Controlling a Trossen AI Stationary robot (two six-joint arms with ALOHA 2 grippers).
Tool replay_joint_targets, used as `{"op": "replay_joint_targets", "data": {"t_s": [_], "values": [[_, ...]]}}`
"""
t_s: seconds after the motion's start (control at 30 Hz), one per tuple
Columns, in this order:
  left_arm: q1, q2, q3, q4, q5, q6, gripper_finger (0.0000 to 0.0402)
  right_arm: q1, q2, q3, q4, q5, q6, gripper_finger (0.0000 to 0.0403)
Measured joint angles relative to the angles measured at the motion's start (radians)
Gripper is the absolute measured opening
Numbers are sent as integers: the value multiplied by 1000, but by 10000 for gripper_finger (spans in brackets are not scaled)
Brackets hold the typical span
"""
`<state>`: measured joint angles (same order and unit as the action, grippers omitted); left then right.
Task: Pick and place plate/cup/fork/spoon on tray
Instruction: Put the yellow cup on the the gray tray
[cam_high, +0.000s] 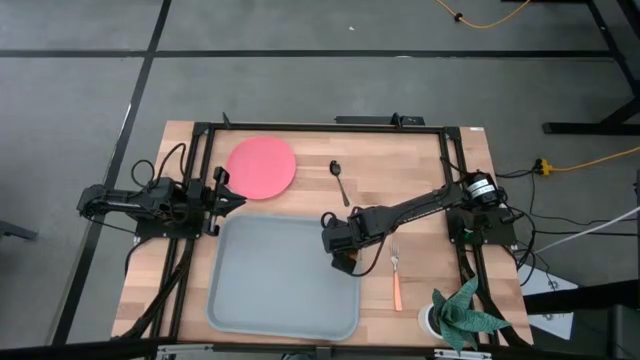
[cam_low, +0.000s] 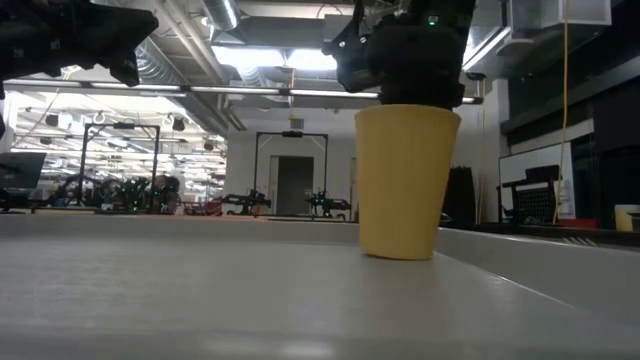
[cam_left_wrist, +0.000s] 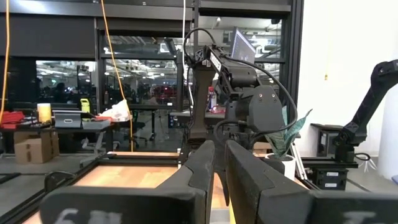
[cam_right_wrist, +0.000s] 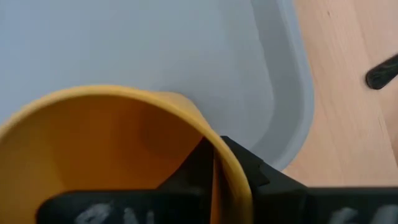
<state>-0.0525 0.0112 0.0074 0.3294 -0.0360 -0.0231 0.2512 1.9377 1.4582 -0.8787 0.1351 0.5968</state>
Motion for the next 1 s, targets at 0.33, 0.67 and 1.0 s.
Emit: {"op": "replay_joint_targets", "data": {"t_s": [0.33, 0.67, 1.0], "values": [[0, 0, 0, 0, 0, 0, 32, 0, 0, 21, -6, 2, -17, 82], [0, 0, 0, 0, 0, 0, 32, 0, -2, 72, -11, 3, -42, 116], [0, 0, 0, 0, 0, 0, 32, 0, -2, 72, -44, 3, -27, 121]]}}
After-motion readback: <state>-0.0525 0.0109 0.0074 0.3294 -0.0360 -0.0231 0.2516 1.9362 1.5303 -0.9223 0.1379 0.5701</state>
